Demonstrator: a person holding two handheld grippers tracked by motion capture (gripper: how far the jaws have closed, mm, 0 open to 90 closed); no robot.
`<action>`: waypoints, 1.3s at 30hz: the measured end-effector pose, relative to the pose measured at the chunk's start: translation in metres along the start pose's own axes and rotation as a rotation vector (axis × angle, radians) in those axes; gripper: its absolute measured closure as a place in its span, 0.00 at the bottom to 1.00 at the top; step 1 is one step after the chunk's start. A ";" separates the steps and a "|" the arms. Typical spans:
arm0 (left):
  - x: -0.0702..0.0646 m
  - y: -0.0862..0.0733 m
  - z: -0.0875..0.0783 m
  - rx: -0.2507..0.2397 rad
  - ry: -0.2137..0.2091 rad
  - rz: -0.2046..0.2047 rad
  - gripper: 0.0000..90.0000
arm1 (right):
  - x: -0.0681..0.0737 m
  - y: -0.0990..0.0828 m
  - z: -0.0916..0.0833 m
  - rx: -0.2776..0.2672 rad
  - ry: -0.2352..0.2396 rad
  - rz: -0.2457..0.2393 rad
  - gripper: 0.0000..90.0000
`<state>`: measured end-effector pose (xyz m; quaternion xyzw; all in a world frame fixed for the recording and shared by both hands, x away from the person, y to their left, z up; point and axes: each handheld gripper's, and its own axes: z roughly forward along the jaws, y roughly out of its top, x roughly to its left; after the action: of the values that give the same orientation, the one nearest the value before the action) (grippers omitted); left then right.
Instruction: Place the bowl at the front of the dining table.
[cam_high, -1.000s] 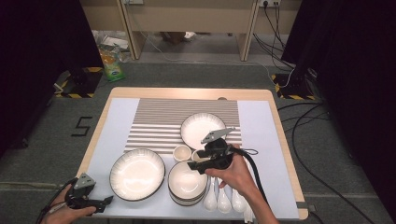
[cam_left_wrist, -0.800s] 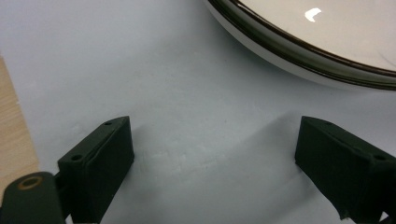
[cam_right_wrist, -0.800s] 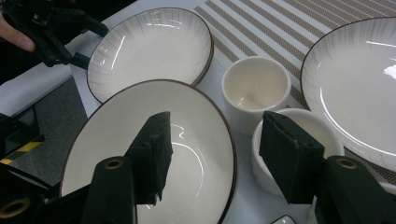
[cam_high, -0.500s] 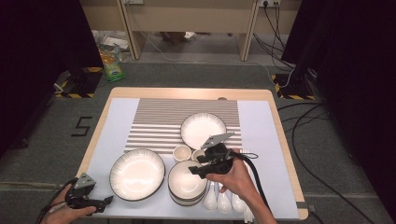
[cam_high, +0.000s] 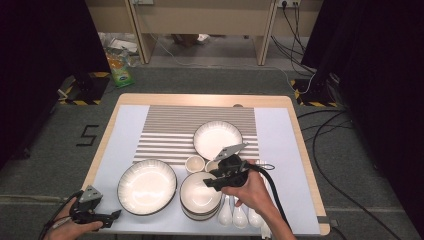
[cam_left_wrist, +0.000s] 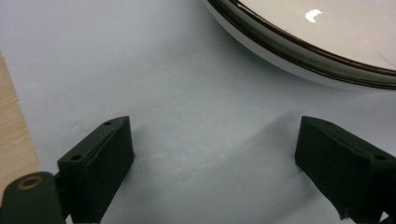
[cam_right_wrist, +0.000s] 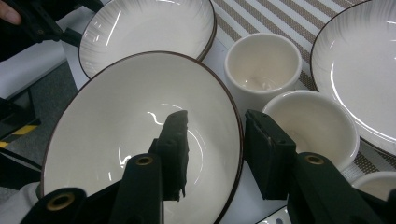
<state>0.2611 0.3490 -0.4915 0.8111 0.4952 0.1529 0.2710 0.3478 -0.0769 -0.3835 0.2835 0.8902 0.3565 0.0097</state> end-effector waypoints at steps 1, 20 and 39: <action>0.000 -0.001 0.000 -0.005 -0.001 0.000 0.11 | -0.001 0.000 0.002 0.007 -0.004 -0.003 0.68; 0.000 -0.001 0.000 -0.004 0.000 0.004 0.11 | -0.009 0.001 0.012 0.047 -0.021 -0.045 0.88; 0.000 0.000 0.000 -0.003 0.000 -0.001 0.11 | -0.011 -0.004 0.013 -0.007 0.007 -0.019 0.91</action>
<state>0.2609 0.3492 -0.4917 0.8106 0.4952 0.1534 0.2725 0.3579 -0.0769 -0.3981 0.2738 0.8916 0.3604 0.0107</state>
